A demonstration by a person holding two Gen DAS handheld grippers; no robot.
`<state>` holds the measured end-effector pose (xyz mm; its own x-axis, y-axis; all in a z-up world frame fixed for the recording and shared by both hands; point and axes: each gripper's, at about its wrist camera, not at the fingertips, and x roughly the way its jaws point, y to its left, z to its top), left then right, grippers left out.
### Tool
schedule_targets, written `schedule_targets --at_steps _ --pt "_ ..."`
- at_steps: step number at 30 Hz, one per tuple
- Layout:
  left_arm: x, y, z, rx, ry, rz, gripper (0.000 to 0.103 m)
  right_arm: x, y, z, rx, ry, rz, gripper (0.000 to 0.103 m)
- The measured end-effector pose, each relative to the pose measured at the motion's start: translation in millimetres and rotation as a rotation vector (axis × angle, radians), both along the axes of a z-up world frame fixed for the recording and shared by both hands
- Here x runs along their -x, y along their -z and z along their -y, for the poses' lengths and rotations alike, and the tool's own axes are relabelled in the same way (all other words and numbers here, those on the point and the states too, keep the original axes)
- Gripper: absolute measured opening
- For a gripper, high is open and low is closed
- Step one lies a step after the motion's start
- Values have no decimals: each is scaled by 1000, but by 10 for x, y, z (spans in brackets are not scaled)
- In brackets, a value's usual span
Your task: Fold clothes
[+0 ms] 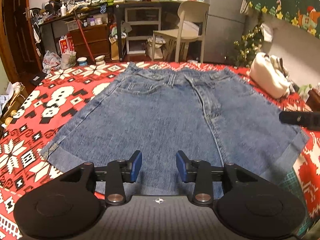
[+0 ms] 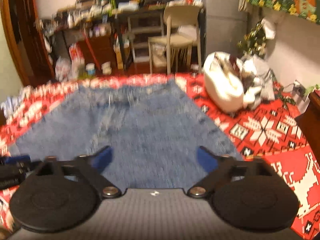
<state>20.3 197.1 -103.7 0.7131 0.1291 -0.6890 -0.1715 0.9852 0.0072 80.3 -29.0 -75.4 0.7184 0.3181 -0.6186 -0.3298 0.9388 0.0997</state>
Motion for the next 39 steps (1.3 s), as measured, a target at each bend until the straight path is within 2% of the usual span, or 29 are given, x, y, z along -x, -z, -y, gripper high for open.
schedule_targets --at_steps 4,9,15,21,24,27,39 --pt "-61 -43 -3 -12 -13 30 55 25 -71 -37 -26 2 55 102" --pt "-163 -99 -6 -52 -30 93 81 55 -89 -132 -9 4 112 102" --pt "-262 -89 -82 -15 -43 109 93 108 -96 -189 -15 74 189 102" --pt "-280 -126 -69 -32 -36 168 96 102 -53 -203 15 122 241 102" --pt "-290 -140 -41 -71 -2 215 101 29 -17 -240 38 118 239 102" --pt "-374 -131 -39 -102 32 213 102 -59 34 -274 51 87 220 102" --pt "-767 -66 -283 -56 60 140 100 -408 215 -404 107 -30 136 102"
